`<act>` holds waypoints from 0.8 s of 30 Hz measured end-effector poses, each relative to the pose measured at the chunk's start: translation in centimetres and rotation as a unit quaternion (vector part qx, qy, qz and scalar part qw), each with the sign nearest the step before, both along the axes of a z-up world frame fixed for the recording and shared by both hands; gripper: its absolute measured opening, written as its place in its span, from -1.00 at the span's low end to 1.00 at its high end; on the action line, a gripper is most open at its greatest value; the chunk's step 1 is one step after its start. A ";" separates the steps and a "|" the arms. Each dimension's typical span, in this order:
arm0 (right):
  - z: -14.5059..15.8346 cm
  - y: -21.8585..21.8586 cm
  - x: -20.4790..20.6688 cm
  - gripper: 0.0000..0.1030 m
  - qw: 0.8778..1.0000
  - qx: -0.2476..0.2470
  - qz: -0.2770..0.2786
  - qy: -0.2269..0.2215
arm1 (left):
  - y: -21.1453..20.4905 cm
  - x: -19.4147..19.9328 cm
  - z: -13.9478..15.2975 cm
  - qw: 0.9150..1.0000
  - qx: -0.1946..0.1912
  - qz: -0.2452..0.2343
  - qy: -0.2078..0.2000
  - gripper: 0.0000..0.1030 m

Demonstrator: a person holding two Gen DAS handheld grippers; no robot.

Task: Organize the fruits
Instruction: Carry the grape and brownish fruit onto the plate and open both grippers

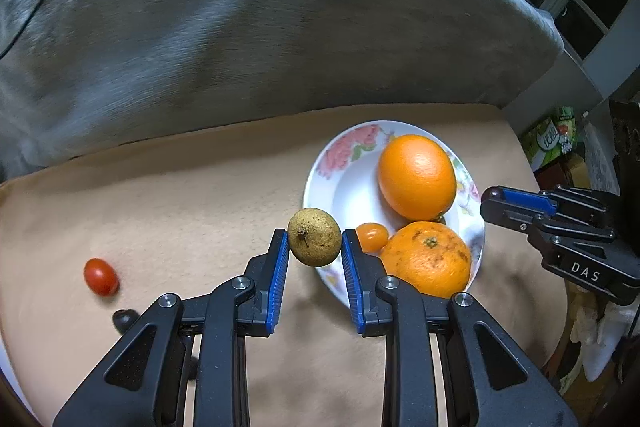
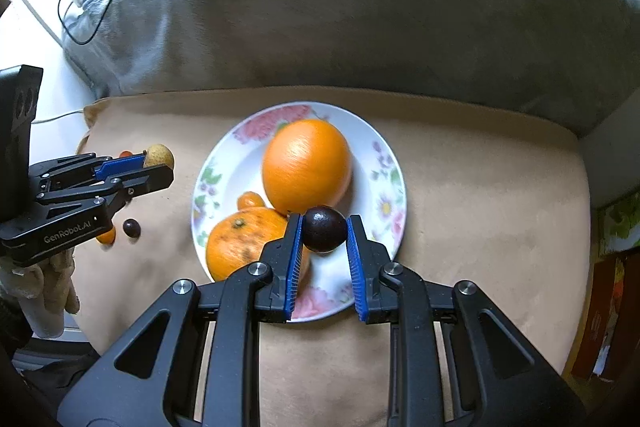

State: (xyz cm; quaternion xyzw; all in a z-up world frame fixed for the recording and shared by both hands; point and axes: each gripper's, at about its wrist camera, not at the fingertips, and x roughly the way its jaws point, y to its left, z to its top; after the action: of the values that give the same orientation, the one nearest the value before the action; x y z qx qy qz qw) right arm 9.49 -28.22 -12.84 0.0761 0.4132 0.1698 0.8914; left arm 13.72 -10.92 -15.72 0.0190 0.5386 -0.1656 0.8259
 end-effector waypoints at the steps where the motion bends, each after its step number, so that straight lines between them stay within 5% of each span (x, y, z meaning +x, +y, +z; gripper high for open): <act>1: -0.1 -0.1 0.0 -0.56 1.000 0.001 0.000 0.002 | -0.3 0.1 -0.1 1.000 0.001 -0.003 0.001 -0.51; 24: -0.8 -1.0 0.3 -0.55 1.000 0.003 0.000 0.005 | -2.4 1.0 -0.6 1.000 0.006 -0.015 0.011 -0.50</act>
State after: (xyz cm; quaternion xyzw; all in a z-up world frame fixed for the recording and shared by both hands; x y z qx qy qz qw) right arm 9.77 -29.27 -13.64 0.0798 0.4174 0.1703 0.8890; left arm 14.74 -13.32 -16.37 0.0299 0.5481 -0.1751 0.8173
